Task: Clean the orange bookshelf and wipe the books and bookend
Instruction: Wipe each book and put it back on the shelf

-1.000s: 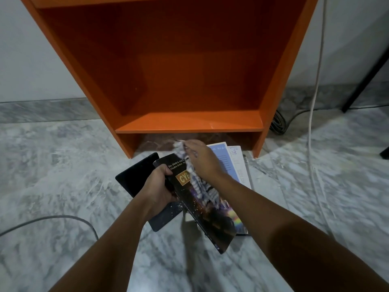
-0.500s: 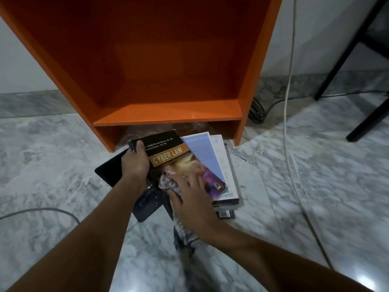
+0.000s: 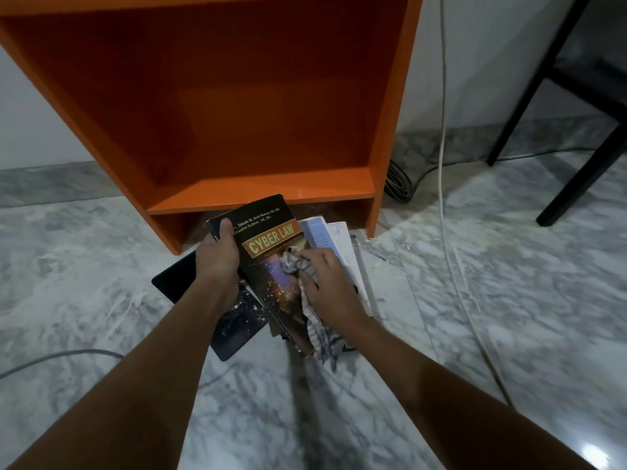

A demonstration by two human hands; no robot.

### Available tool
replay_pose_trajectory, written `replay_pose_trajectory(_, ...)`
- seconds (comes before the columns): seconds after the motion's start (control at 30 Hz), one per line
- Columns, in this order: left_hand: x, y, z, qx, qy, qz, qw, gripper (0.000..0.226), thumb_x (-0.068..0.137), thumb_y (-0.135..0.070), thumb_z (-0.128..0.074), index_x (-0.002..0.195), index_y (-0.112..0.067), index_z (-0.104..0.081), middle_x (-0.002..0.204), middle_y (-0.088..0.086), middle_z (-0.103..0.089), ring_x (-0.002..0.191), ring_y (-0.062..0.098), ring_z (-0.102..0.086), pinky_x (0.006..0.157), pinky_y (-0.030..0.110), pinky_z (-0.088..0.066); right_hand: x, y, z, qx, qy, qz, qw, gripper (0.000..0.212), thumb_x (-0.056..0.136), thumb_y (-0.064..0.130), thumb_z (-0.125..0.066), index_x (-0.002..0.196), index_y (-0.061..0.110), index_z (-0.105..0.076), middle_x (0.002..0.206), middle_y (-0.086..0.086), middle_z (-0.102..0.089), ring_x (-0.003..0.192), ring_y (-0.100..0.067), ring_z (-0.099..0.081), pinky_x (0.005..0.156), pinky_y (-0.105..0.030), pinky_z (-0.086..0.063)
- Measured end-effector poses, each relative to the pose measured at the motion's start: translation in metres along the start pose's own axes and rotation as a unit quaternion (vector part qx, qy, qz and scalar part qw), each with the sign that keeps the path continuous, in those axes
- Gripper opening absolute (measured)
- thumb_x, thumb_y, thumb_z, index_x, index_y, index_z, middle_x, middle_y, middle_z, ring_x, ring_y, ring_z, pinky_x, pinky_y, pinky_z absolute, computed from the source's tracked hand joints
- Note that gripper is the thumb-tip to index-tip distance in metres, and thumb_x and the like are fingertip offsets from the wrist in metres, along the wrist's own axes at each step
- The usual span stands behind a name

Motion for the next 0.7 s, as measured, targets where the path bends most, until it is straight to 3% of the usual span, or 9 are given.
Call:
replay_pose_trajectory(0.1,-0.005,-0.018,-0.002,0.000,0.010,-0.024,1.000,0.024,0.104,-0.038,-0.043,0.100,-0.021,-0.060,0.102,0.009,-0.071,0.096,0.027,-0.070,0.092,0.048,-0.054,0.005,-0.044,0.031,-0.014,-0.057,-0.146,0.988,0.032,0.101,0.014,-0.048,0.132,0.021,-0.054,0.132,-0.004,-0.047,0.113,-0.014,-0.050,0.095,-0.027,-0.043)
replay_pose_trajectory(0.17,-0.010,-0.037,-0.006,0.002,0.009,-0.053,0.999,0.024,0.104,-0.038,-0.043,0.097,-0.021,-0.058,0.098,0.009,-0.071,0.089,0.024,-0.070,0.084,0.043,-0.056,0.006,-0.057,0.048,-0.015,-0.081,-0.177,0.981,0.028,0.098,0.013,-0.053,0.125,0.021,-0.057,0.123,-0.006,-0.050,0.109,-0.020,-0.055,0.087,-0.025,-0.043)
replay_pose_trajectory(0.3,-0.022,-0.086,-0.009,-0.005,-0.024,-0.096,0.995,0.024,0.104,-0.041,-0.042,0.096,-0.021,-0.052,0.088,0.004,-0.067,0.076,0.017,-0.068,0.069,0.035,-0.056,0.024,-0.031,0.074,0.031,-0.109,-0.166,0.980,0.027,0.092,0.011,-0.062,0.117,0.021,-0.059,0.113,-0.004,-0.056,0.080,-0.005,-0.055,0.062,-0.012,-0.041)
replay_pose_trajectory(0.43,-0.039,-0.148,-0.004,0.015,-0.055,-0.159,0.986,0.026,0.104,-0.044,-0.040,0.105,-0.021,-0.053,0.086,0.000,-0.067,0.070,0.011,-0.068,0.054,0.026,-0.052,0.046,0.020,0.095,0.039,-0.121,-0.119,0.985,0.028,0.086,0.024,-0.069,0.111,0.032,-0.061,0.105,0.004,-0.062,0.085,-0.015,-0.060,0.071,-0.031,-0.048)
replay_pose_trajectory(0.63,-0.070,-0.239,0.017,0.044,-0.096,-0.257,0.961,0.029,0.104,-0.044,-0.041,0.083,-0.029,-0.055,0.089,-0.002,-0.069,0.083,0.017,-0.070,0.078,0.038,-0.059,0.067,0.120,0.126,0.026,-0.114,-0.007,0.993,0.008,0.089,0.037,-0.060,0.096,0.035,-0.063,0.087,0.012,-0.065,0.078,-0.006,-0.061,0.069,-0.034,-0.052)
replay_pose_trajectory(0.7,-0.081,-0.264,0.025,0.049,-0.110,-0.283,0.951,0.029,0.103,-0.044,-0.042,0.084,-0.027,-0.055,0.089,-0.001,-0.069,0.083,0.017,-0.070,0.075,0.036,-0.058,0.069,0.152,0.138,0.017,-0.123,0.028,0.992,0.017,0.084,0.050,-0.057,0.091,0.035,-0.059,0.078,0.012,-0.065,0.072,-0.004,-0.061,0.063,-0.035,-0.053)
Point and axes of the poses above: each hand's wrist, its own x-axis towards the middle knuckle, its own z-axis out of the back of the hand, y = z × x, the point moved 6 cm from there along x, towards the middle knuckle
